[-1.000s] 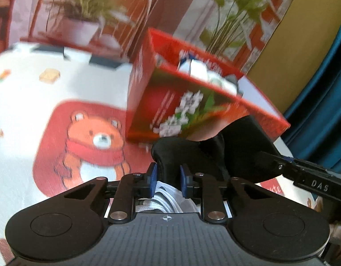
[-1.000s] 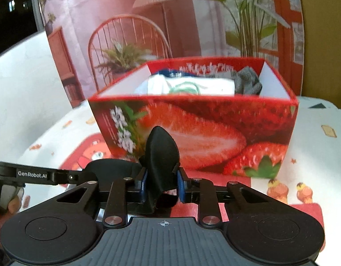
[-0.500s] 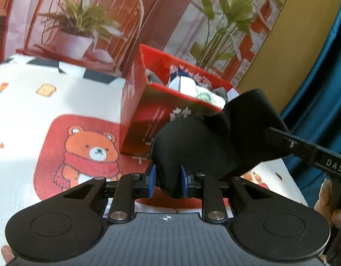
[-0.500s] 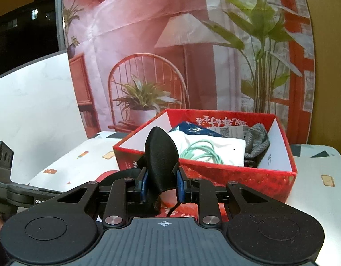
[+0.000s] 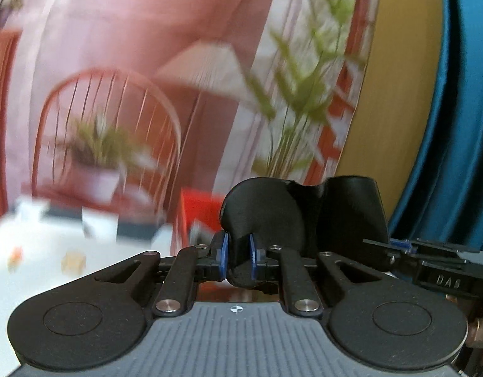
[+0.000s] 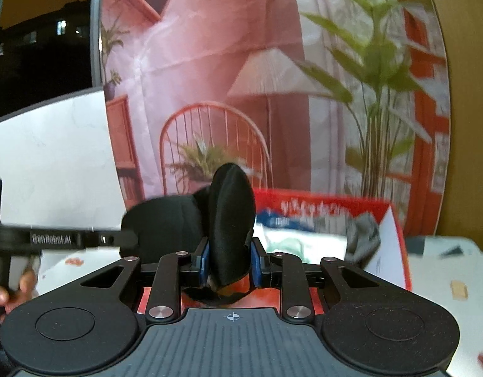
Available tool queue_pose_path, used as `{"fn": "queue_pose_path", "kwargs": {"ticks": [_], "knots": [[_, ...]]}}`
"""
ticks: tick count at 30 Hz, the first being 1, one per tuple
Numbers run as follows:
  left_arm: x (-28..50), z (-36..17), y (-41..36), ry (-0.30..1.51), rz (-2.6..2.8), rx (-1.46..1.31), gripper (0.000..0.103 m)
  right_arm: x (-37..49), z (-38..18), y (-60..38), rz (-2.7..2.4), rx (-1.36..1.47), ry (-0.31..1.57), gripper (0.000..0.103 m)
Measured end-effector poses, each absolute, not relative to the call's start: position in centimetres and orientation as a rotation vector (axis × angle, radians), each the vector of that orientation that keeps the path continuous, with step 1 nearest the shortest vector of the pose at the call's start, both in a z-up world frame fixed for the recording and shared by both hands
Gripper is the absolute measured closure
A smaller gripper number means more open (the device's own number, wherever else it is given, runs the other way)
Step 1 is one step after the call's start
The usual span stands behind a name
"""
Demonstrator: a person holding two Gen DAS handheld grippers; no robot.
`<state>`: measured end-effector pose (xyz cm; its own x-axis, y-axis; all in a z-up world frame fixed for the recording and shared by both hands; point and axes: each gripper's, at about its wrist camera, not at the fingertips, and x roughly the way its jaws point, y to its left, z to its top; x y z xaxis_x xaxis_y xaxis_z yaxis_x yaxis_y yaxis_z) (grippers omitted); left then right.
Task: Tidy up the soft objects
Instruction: 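Lift the black eye mask with both grippers over the box, then lower the eye mask into the box and open both grippers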
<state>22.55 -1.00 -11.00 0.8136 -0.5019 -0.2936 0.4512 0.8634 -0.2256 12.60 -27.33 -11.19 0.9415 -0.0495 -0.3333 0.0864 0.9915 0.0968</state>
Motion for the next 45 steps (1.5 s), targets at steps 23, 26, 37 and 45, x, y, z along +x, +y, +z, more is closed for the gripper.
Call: {"fn": "queue_pose_path", "kwargs": {"ticks": [23,26,37,45], "knots": [[31.8,-14.5,-8.3,0.608,-0.596,0.051,0.088,17.7,-16.8,-36.0,-0.262,0.251,0.495,0.076],[32.6,-15.4,-8.0,0.661,-0.590,0.035,0.088,17.7,-17.3,-36.4,-0.274,0.265,0.506,0.074],[34.2,-16.8,-8.3,0.736,-0.544,0.096,0.088,18.0,-18.2,-37.5,-0.312,0.297,0.533,0.057],[34.7,-17.2,-8.1,0.733,-0.510,0.101,0.088,18.0,-17.9,-38.0,-0.348,0.287,0.518,0.051]]}}
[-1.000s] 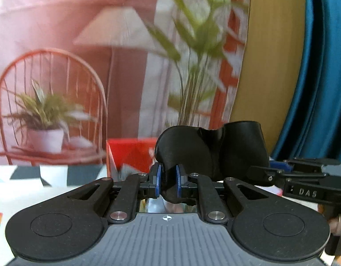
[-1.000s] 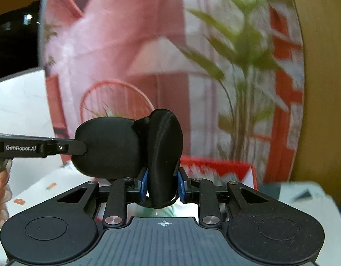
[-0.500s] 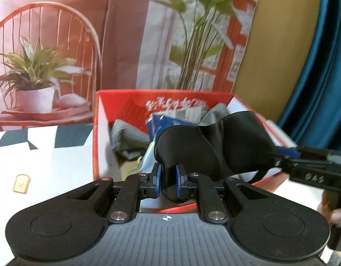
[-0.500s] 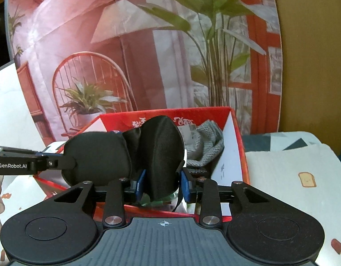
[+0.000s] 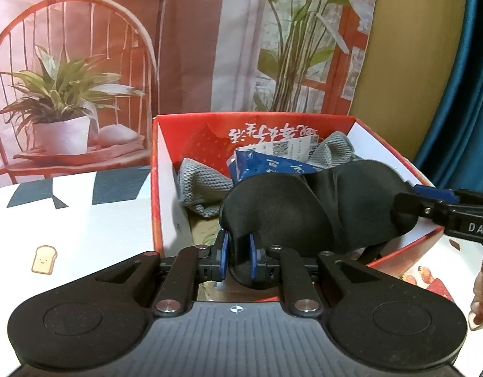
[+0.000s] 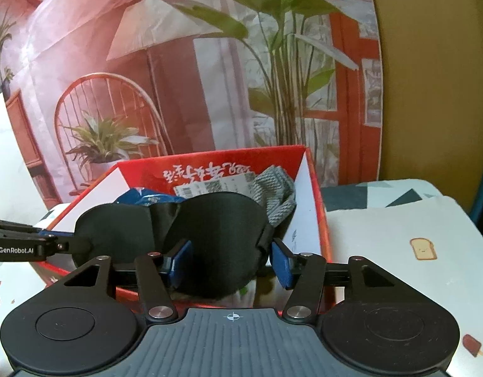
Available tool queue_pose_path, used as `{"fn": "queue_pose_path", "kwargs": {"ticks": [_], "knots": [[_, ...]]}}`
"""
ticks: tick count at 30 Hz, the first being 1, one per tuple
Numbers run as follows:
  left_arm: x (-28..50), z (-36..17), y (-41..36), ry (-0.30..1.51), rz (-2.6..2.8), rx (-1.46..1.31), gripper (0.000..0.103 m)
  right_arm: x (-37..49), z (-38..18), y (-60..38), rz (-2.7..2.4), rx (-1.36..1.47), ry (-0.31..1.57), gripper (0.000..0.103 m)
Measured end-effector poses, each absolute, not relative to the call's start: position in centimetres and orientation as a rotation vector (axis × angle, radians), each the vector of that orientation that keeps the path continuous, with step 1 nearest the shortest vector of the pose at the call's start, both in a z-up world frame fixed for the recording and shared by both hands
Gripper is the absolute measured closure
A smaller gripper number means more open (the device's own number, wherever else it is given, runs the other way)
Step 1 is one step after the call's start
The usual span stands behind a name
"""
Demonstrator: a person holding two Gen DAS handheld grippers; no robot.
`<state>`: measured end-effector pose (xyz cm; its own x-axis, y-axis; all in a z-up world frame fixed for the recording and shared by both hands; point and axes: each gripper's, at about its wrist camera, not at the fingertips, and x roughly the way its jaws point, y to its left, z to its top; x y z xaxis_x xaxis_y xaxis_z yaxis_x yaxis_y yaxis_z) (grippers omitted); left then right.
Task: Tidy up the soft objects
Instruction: 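Lower the eye mask into the box and open both grippers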
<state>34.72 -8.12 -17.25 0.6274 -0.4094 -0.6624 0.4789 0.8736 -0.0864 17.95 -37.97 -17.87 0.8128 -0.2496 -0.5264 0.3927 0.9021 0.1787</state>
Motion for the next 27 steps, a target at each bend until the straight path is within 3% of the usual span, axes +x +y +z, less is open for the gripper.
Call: {"fn": "queue_pose_path", "kwargs": {"ticks": [7,11,15,21,27], "knots": [[34.4,-16.8,-7.8,0.715,-0.492,0.124,0.087,17.3,-17.3,-37.9,-0.369,0.277,0.492,0.050],[33.9,-15.9,-7.4,0.694,-0.476,0.110,0.077,16.9,-17.0,-37.6,-0.365,0.282,0.480,0.050],[32.8,-14.5,-6.6,0.645,-0.471,0.086,0.058,16.3,-16.6,-37.2,-0.363,0.287,0.468,0.050],[29.9,-13.0,-5.3,0.609,-0.469,0.043,0.047,14.9,-15.8,-35.9,-0.356,0.294,0.439,0.049],[26.3,-13.9,-3.9,0.637,-0.456,0.011,0.044,12.5,-15.4,-34.0,-0.350,0.290,0.418,0.048]]}}
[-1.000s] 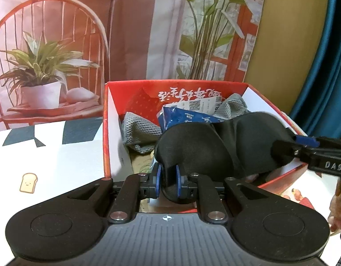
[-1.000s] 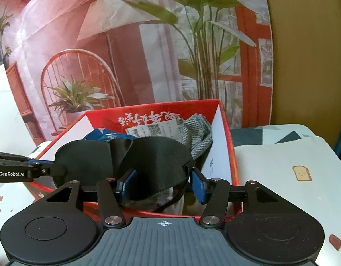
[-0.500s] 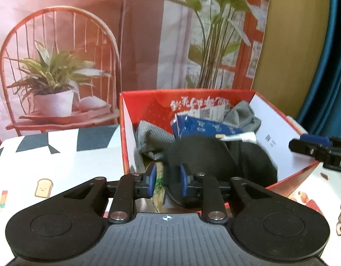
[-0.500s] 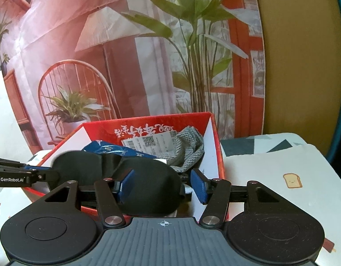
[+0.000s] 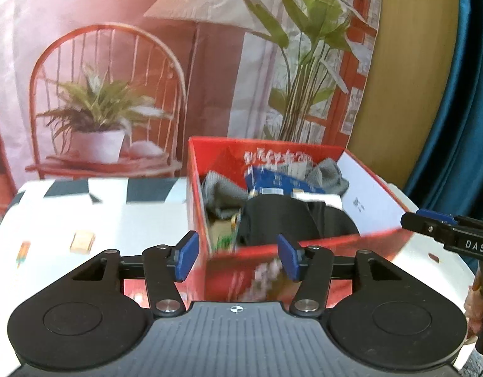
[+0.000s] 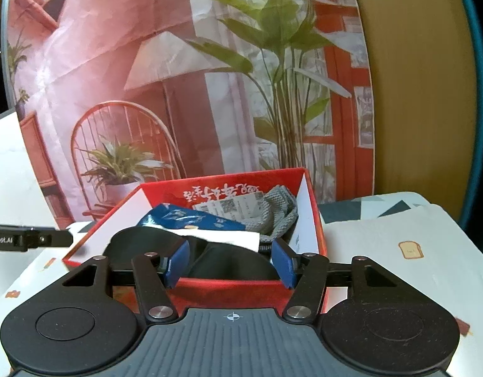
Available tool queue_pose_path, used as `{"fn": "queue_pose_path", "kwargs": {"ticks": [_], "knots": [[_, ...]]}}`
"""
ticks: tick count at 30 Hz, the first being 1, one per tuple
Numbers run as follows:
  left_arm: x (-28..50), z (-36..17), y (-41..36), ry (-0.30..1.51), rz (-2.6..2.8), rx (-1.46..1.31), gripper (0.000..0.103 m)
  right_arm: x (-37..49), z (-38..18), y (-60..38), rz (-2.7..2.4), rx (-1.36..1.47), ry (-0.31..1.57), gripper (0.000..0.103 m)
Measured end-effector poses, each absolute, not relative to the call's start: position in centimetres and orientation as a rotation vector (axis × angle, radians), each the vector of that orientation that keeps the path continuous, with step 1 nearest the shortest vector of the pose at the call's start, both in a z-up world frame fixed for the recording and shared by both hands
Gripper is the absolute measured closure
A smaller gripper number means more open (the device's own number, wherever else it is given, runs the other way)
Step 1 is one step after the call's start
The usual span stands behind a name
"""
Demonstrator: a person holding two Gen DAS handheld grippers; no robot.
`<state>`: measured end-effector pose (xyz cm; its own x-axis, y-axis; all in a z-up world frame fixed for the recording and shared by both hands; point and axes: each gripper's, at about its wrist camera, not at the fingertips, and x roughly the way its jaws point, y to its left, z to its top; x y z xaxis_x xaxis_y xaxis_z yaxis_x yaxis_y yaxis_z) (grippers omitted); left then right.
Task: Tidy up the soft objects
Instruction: 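Lower the eye mask into the box and open both grippers, then move both grippers down to the white socks and close on them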
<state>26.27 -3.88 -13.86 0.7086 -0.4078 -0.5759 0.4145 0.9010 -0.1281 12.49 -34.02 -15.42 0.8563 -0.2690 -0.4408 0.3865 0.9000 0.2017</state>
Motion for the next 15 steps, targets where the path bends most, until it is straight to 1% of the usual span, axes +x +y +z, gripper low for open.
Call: {"fn": "queue_pose_path", "kwargs": {"ticks": [6,15], "knots": [[23.1,-16.7,-2.6,0.710,-0.445,-0.006,0.043,9.8,-17.0,-32.1,-0.343,0.305,0.457,0.048],[21.1,-21.8,-1.1,0.851,-0.405,-0.062,0.043,6.7,-21.7,-30.4,-0.374,0.335,0.605,0.048]]}}
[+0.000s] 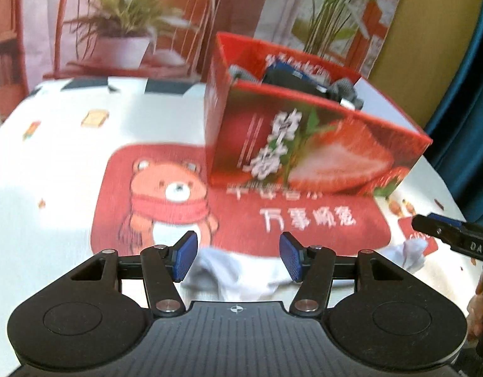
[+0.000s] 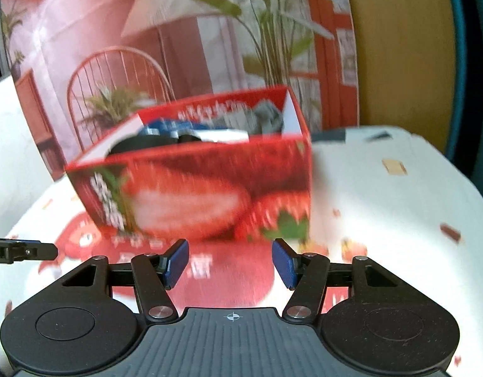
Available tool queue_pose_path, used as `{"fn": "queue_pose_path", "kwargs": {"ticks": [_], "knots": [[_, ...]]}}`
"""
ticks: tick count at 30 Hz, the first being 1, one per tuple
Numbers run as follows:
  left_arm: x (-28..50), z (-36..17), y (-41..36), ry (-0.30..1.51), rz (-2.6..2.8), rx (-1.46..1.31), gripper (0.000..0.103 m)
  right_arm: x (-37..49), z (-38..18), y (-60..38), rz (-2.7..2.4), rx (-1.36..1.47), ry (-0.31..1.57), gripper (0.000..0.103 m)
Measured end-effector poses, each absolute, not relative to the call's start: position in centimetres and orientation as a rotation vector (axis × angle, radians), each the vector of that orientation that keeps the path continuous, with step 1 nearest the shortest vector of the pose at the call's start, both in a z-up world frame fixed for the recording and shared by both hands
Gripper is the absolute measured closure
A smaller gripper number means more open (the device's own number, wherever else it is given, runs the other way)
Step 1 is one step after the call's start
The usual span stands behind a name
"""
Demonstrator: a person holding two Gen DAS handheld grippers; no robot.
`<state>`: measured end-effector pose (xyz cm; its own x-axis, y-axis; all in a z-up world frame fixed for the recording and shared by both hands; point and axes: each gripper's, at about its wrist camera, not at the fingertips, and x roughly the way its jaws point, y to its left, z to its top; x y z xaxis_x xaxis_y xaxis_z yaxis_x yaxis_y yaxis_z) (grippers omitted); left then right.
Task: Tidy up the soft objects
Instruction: 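Move both grippers down to the white socks and close on them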
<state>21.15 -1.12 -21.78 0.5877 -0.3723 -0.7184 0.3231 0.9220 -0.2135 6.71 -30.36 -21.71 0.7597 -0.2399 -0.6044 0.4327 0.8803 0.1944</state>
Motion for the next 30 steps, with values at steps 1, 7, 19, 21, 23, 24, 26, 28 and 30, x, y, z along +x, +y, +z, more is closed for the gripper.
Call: {"fn": "queue_pose_path", "kwargs": {"ticks": [1,7,19,21,23,24,26,28,30], "knots": [[21.1,-22.1,-1.0,0.858,-0.399,-0.068,0.043,6.4,-22.1,-30.2,-0.376,0.339,0.615,0.048],[20.7,-23.5,-0.7,0.877,-0.380,-0.084,0.043,5.4,-24.2,-29.7,-0.387,0.382,0.678,0.048],[20.5,-24.9,-0.3,0.906,-0.352,-0.086,0.044,6.3,-26.2,-28.9,-0.390,0.365,0.703,0.058],[20.5,-25.1,-0.3,0.907,-0.355,-0.080,0.044,6.4,-26.3,-28.7,-0.377,0.357,0.705,0.059],[20.6,-25.2,-0.4,0.905,-0.355,-0.071,0.044,6.5,-26.3,-28.4,-0.368,0.347,0.706,0.060],[20.5,-25.2,-0.4,0.904,-0.355,-0.070,0.044,6.6,-26.4,-28.3,-0.364,0.343,0.706,0.060],[20.5,-25.2,-0.4,0.903,-0.355,-0.068,0.044,6.7,-26.4,-28.2,-0.357,0.335,0.706,0.060],[20.5,-25.3,-0.4,0.900,-0.355,-0.065,0.044,6.8,-26.4,-28.1,-0.353,0.329,0.706,0.060],[20.5,-25.3,-0.6,0.898,-0.354,-0.060,0.044,6.8,-26.4,-28.1,-0.351,0.326,0.705,0.060]]}}
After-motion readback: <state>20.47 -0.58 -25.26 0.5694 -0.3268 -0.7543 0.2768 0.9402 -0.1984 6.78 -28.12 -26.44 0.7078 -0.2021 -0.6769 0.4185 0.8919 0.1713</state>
